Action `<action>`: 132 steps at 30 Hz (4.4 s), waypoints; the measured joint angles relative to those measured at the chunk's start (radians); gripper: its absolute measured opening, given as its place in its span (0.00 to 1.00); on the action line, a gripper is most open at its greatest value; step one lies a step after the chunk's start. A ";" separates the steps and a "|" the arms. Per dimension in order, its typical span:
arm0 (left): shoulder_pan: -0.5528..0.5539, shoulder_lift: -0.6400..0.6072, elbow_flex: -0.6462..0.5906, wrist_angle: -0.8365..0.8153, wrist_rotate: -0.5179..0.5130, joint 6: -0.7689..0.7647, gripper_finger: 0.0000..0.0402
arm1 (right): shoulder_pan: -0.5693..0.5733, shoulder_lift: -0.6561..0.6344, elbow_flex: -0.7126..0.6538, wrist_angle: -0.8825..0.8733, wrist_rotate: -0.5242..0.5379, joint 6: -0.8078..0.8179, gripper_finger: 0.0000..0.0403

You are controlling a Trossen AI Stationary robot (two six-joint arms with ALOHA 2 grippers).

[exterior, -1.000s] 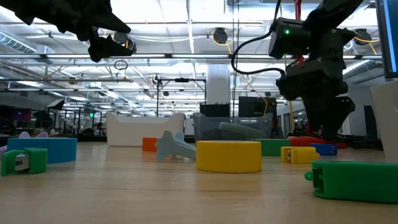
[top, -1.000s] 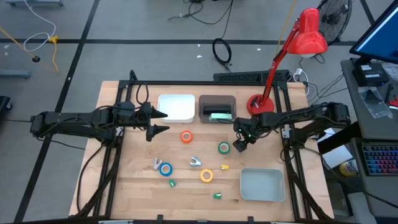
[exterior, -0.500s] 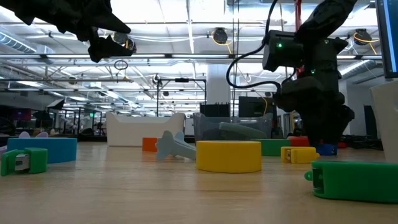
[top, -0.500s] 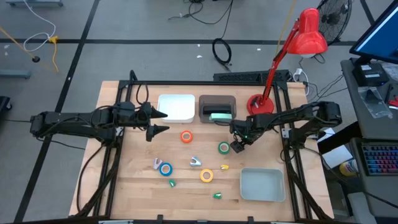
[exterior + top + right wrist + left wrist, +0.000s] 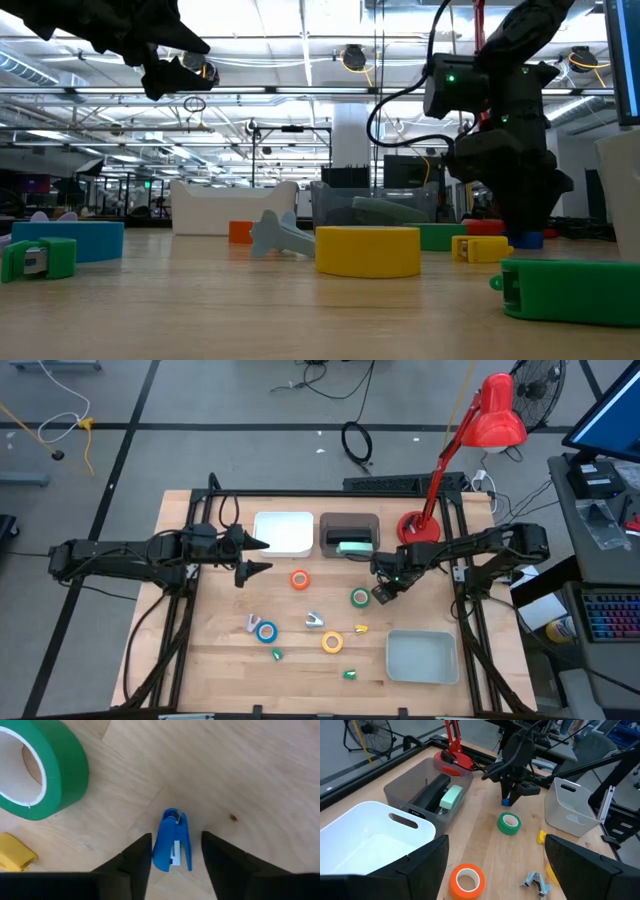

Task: Pick and place Stapler, Stapler remover, tape
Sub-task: Put the blue stapler into the black bin, then put the yellow stapler into the black bin

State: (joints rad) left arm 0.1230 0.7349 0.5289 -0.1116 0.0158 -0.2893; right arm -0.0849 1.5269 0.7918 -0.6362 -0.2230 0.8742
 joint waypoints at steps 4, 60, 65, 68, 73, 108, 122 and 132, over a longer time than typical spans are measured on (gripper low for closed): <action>0.000 0.000 0.000 0.000 0.000 0.000 0.83 | 0.000 0.000 0.000 -0.002 -0.009 0.001 0.29; 0.001 0.000 0.000 0.011 -0.046 -0.034 0.83 | -0.451 -0.068 0.296 0.209 -0.006 -0.886 0.14; 0.001 0.000 0.000 0.010 -0.046 -0.034 0.83 | -0.450 0.035 0.393 0.124 0.088 -0.992 0.15; 0.001 0.000 0.000 0.010 -0.046 -0.034 0.83 | -0.451 0.087 0.431 0.100 0.155 -1.041 0.15; 0.001 0.000 0.000 0.010 -0.045 -0.035 0.83 | -0.452 0.155 0.461 0.093 0.198 -1.112 0.15; 0.001 0.000 0.000 0.010 -0.071 -0.029 0.83 | -0.463 0.209 0.460 0.018 0.301 -1.209 0.18; 0.001 0.000 0.000 0.010 -0.071 -0.032 0.83 | -0.463 0.209 0.460 0.018 0.304 -1.217 0.34; 0.001 0.000 0.000 0.010 -0.071 -0.039 0.83 | -0.459 0.162 0.459 0.039 0.302 -1.230 0.38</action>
State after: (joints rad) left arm 0.1238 0.7346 0.5289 -0.1020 -0.0547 -0.3286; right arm -0.5442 1.6884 1.2512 -0.5972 0.0795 -0.3557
